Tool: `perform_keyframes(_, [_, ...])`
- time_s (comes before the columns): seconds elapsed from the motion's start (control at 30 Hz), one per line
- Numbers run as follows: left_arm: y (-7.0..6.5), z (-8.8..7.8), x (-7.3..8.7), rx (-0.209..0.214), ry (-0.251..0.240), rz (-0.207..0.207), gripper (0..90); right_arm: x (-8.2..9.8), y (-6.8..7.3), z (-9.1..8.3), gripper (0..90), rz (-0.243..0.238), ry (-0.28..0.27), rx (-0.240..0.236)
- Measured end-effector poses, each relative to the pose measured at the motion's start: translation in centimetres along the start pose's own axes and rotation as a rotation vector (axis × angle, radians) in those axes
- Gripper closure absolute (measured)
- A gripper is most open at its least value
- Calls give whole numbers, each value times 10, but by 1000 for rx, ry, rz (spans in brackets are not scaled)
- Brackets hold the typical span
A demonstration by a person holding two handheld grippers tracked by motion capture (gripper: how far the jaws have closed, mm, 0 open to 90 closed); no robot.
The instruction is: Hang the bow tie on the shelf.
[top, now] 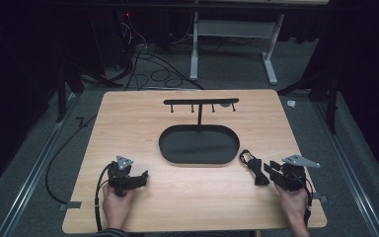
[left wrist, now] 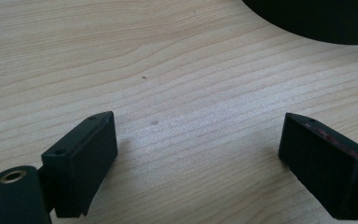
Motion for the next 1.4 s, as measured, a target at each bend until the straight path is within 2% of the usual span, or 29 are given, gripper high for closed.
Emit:
perform_keyframes(0.33, [0, 0, 0, 0, 0, 0, 119, -4, 14, 2, 697, -26, 1, -48])
perform_keyframes(0.67, [0, 0, 0, 0, 0, 0, 119, -3, 28, 16, 724, -47, 27, -96])
perform_keyframes(0.93, [0, 0, 0, 0, 0, 0, 119, -3, 33, 27, 726, -55, 42, -105])
perform_keyframes(1.4, [0, 0, 0, 0, 0, 0, 119, -1, 33, 44, 737, -56, 73, -98])
Point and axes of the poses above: each handheld gripper's, and its own axes: z roughly forward along the jaws, x roughly out of its underside, y roughly to its left, the point moved 1 cm from there along z, roughly forward along the jaws, and after that the axes turned 15 degrees about -y, right-handed, at the moved point
